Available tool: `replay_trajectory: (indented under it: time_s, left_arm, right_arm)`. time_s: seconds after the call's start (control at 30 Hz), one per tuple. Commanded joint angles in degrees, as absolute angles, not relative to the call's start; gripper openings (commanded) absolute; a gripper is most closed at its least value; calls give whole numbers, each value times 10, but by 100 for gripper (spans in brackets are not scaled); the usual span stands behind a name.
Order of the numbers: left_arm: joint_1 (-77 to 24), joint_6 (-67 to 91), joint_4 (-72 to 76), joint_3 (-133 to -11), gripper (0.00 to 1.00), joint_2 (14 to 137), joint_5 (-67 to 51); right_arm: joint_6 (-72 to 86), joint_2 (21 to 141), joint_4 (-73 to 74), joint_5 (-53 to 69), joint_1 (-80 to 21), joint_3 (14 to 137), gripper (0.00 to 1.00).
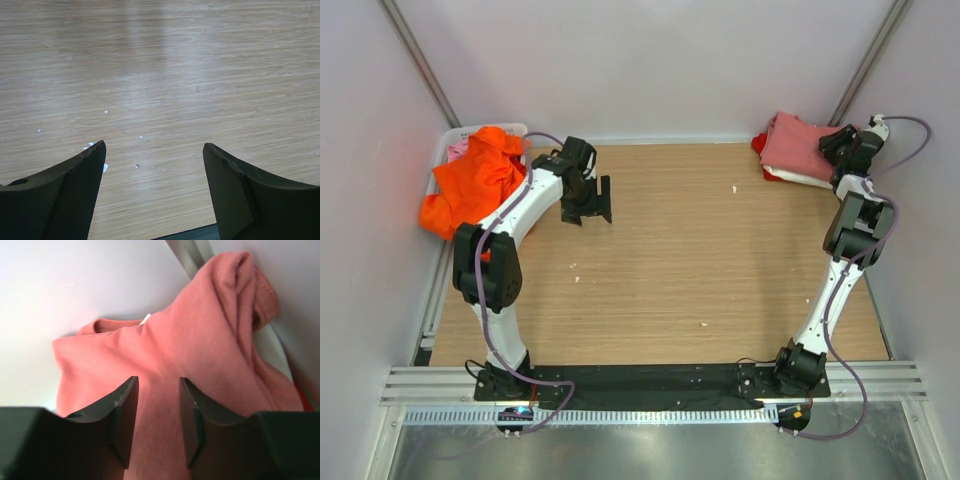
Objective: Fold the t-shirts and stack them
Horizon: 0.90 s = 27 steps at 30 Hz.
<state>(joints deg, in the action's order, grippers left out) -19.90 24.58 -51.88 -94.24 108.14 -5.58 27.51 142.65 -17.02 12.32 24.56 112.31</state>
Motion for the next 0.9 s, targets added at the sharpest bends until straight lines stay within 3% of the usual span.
replay_trajectory:
  time_s: [0.0,0.07,0.13,0.2,0.47,0.63,0.87]
  left_arm:
    - [-199,236,-508,-940,79,1059,-52]
    - [-199,236,-508,-940,79,1059,-52]
    - [-199,236,-508,-940,79,1058,-52]
    - [-199,236,-508,-940,79,1053,-52]
    - [-199,237,-503,-938,80,1027,-50]
    - [-199,240,-497,-934,80,1005,-60]
    - [-198,240,-479,-921,80,977,-49]
  right_arm:
    - [374,1359,-315,105,316,1080,46]
    - [348,1320,-317,86,309,1063,63]
    - [328,1285,-316,47,302,1027,71]
    - [295,1225,-286,-79,283,997,80]
    - [268,999,-266,-220,217,894,89]
    - [314,875,-179,-186,157,858,91]
    - [334,710,-120,-145,-20,623,91]
